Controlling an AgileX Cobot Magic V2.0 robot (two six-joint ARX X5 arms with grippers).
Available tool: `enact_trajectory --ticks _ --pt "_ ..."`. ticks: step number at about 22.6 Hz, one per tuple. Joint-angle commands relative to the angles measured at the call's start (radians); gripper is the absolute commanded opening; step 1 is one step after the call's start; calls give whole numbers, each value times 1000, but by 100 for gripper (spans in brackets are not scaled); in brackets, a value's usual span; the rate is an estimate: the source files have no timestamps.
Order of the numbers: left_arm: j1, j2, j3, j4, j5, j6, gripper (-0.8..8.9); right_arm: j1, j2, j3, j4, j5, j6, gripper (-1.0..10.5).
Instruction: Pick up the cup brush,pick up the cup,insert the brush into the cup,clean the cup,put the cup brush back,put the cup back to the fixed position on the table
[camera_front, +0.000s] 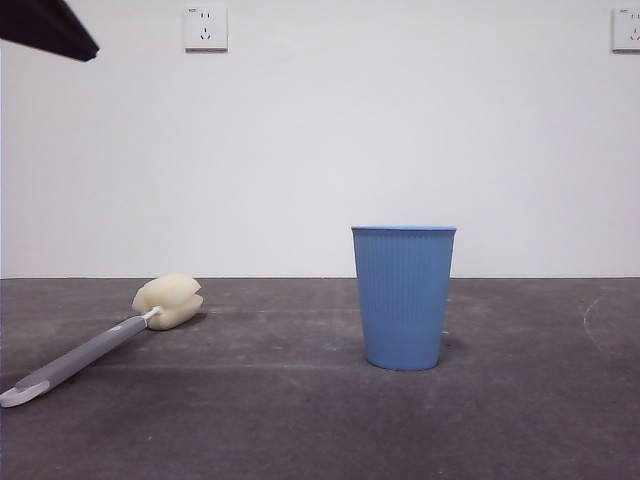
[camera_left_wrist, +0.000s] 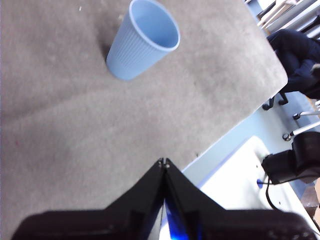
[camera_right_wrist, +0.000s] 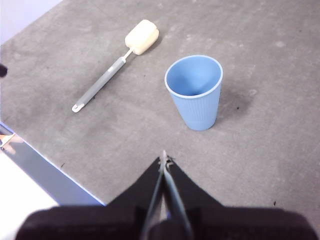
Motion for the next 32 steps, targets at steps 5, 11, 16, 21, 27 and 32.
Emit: enact_trajectory --ticks 5,11,16,21,27,32 --pt "-3 -2 2 56 0 18 -4 1 0 -3 4 3 3 2" --pt "-3 -2 2 90 -3 20 -4 1 0 -3 4 3 3 2" --pt "-1 -2 2 332 -265 260 -4 1 0 -3 4 3 3 2" --pt "155 -114 -43 433 -438 547 -4 1 0 -3 4 3 3 2" --pt "396 -303 -174 514 -420 649 -4 1 1 -3 4 3 3 2" --pt "489 -443 -317 530 -420 647 -4 1 1 -3 4 3 3 2"
